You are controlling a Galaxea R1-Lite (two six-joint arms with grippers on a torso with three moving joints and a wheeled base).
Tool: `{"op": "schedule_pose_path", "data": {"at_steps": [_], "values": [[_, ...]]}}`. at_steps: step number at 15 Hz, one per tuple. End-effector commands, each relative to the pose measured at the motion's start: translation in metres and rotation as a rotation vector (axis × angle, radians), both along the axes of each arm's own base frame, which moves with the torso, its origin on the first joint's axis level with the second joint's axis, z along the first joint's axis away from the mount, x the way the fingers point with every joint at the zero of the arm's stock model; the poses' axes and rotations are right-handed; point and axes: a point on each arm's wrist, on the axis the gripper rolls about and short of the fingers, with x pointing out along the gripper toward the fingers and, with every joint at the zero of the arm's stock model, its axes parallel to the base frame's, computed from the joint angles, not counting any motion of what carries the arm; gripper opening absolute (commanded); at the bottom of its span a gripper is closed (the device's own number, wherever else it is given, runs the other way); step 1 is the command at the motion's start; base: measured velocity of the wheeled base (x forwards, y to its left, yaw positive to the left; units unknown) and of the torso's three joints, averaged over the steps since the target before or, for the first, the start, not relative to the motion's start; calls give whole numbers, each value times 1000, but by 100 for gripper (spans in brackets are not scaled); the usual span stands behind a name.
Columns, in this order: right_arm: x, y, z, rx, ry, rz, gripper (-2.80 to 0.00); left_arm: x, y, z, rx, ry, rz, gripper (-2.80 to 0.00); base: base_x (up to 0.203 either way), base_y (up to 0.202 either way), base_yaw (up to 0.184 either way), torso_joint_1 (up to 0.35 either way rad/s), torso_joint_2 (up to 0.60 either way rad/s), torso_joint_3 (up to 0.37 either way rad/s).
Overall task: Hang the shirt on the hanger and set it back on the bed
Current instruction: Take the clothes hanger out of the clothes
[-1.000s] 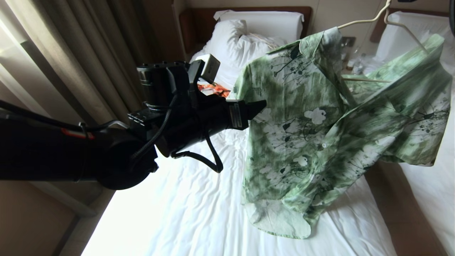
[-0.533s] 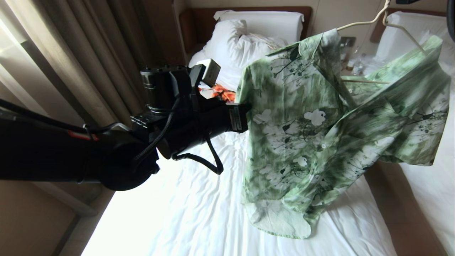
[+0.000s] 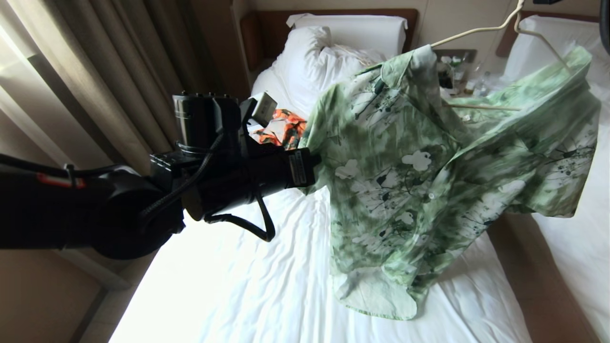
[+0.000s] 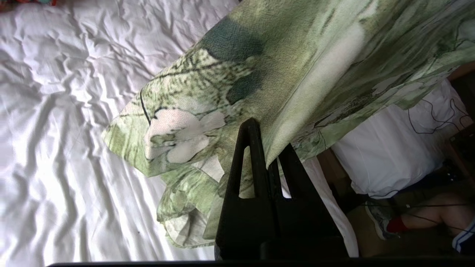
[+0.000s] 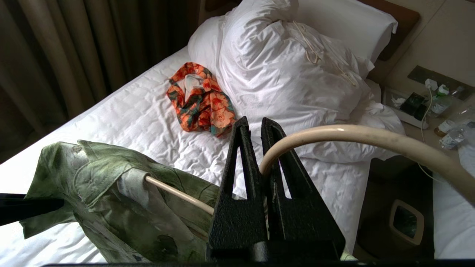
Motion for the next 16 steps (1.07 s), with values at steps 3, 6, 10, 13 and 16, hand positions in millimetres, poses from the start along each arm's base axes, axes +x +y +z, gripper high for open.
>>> {"op": "schedule_pose_path", "data": {"at_steps": [3,6,10,13,16], "values": [[0,-5,2,0,-6,-17,-280,10,9,-7,12,18,38,-280,0,0,0,0,0,0],[1,-7,1,-1,-4,-26,-280,8,11,-4,7,8,38,-280,0,0,0,0,0,0],[2,-9,1,-2,-1,-36,-280,6,12,-2,6,3,39,-280,0,0,0,0,0,0],[4,-9,-1,-3,6,-40,-280,-6,15,11,-14,-31,26,0,0,0,0,0,0,0],[6,-10,-2,-6,12,-45,-280,-22,27,22,-33,-57,28,0,0,0,0,0,0,0]]}}
